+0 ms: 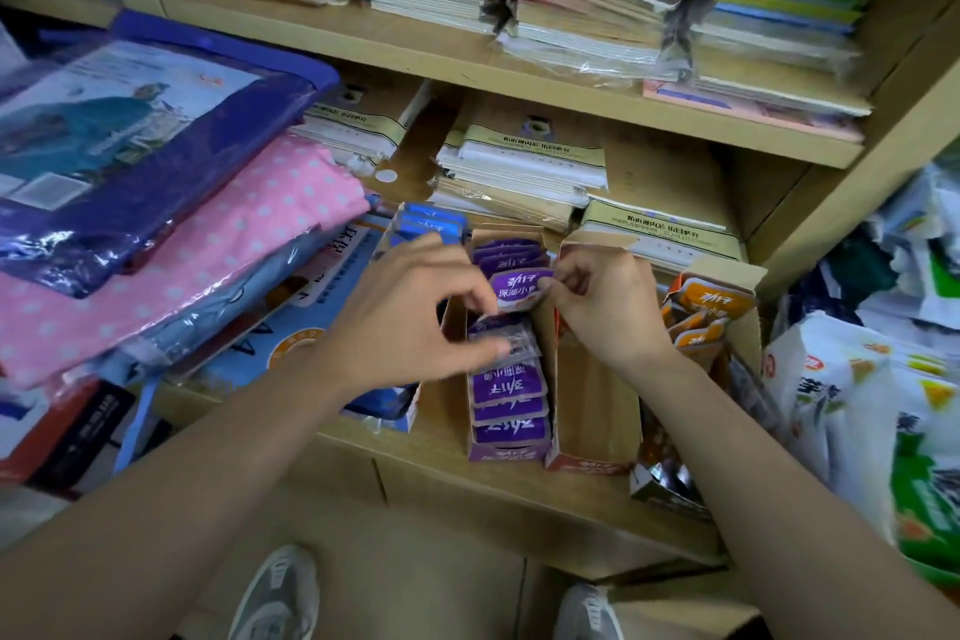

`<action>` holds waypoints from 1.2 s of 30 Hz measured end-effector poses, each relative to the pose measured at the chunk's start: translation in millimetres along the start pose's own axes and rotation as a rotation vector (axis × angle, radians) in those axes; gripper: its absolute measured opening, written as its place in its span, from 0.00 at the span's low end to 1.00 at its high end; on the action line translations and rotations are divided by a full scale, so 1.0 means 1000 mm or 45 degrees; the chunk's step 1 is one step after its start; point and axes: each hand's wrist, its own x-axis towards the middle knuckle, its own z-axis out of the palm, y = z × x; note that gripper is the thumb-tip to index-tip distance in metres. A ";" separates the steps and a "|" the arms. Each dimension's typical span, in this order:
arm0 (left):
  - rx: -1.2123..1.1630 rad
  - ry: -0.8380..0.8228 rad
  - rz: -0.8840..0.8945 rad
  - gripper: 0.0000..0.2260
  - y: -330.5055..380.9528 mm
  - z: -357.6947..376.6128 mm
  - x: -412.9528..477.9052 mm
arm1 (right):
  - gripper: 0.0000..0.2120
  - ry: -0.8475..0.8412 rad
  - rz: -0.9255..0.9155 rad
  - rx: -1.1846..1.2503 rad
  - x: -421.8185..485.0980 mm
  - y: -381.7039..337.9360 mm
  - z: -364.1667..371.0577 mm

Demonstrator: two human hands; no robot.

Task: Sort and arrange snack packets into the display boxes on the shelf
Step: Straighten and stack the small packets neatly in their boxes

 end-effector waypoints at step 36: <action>-1.142 0.498 -0.767 0.03 0.033 -0.008 0.000 | 0.16 -0.080 0.522 1.527 -0.021 -0.018 -0.036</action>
